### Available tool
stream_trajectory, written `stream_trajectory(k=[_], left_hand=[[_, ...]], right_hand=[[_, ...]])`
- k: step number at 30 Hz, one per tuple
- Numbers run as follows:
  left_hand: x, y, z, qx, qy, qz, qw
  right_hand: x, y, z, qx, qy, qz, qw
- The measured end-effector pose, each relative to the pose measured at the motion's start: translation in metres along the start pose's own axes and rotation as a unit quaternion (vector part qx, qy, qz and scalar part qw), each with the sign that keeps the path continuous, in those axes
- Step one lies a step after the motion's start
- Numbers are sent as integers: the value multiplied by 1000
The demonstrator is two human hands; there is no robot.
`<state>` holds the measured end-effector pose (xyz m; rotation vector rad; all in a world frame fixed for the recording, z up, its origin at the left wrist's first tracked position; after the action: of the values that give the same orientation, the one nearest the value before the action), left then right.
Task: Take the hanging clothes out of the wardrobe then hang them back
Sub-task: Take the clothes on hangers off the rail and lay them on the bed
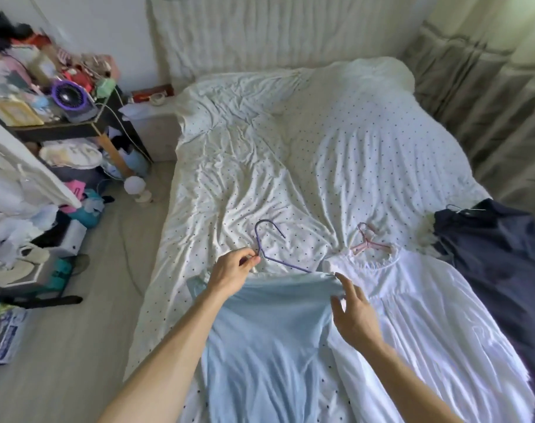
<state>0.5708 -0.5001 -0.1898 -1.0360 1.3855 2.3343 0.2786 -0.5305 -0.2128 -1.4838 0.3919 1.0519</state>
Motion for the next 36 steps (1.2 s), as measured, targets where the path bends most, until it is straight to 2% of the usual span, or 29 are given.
stream_trajectory(k=[3, 6, 9, 16, 21, 24, 27, 30, 32, 36], left_hand=[[7, -7, -48, 2, -19, 15, 1000], [9, -6, -97, 6, -12, 24, 1000], [20, -9, -145, 13, -21, 21, 999], [66, -37, -216, 5, -40, -16, 999], [109, -84, -242, -89, -43, -51, 994], [157, -111, -212, -56, -61, -134, 988], [208, -137, -138, -46, -196, -235, 951], [237, -163, -71, -54, -328, -350, 876], [239, -170, -42, -61, -355, -395, 845], [227, -138, -13, -68, -376, -406, 830]], right_hand=[[40, 17, 11, 62, -80, 68, 992], [78, 29, 25, 75, -202, 133, 967], [101, 44, 29, 117, -271, 161, 942], [136, 70, 4, 159, -277, 164, 933], [162, 102, -10, 201, -282, 155, 925], [175, 122, -6, 224, -302, 145, 915], [184, 139, 6, 215, -314, 151, 912], [182, 141, 14, 197, -312, 149, 917], [173, 137, 18, 192, -306, 146, 921], [130, 122, 29, 169, -263, 113, 943]])
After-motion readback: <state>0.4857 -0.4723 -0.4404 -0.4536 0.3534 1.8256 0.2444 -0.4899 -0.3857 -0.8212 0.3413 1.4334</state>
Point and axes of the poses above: each hand's wrist, its own z-axis away from the middle knuckle, its own x-axis out of the palm, y = z × x, the point moved 4 cm from there along -z, towards the middle knuckle, and after that the axes turned 8 degrees about -x, right-handed, at the moved point
